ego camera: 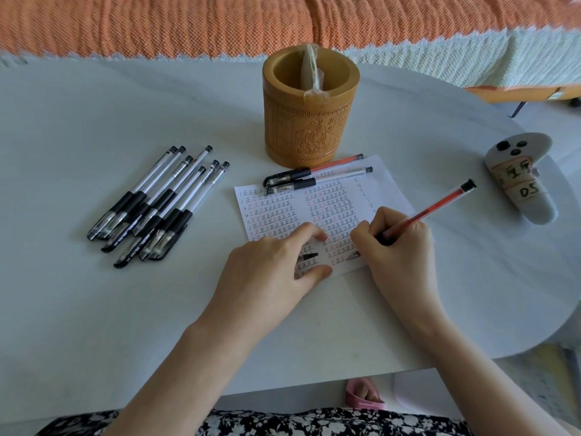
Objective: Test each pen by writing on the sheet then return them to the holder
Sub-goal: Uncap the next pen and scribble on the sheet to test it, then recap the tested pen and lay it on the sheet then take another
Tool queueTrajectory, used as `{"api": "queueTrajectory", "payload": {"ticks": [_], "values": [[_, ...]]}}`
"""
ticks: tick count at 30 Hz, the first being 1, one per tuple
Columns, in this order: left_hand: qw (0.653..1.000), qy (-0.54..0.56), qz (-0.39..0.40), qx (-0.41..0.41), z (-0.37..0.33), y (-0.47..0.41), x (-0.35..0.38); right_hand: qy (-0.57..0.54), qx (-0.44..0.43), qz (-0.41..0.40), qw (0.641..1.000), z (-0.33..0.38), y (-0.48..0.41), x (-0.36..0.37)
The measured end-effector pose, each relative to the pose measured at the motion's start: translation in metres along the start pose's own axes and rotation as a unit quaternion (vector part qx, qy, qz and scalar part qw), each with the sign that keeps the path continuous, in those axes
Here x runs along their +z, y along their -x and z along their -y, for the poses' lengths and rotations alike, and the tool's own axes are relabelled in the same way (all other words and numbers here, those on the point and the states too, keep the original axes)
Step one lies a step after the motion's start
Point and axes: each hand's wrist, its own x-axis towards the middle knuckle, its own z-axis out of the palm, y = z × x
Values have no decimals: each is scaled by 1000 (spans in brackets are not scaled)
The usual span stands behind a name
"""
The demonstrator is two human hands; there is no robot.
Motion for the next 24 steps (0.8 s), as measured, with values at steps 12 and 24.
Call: {"api": "queueTrajectory", "payload": {"ticks": [12,24], "values": [[967,235,93,23,1,4,0,-222,66,-18,973,5,-13,-7],[944,304,119,49,-3,4,-3,-181,55,126,974,18,-6,0]]}}
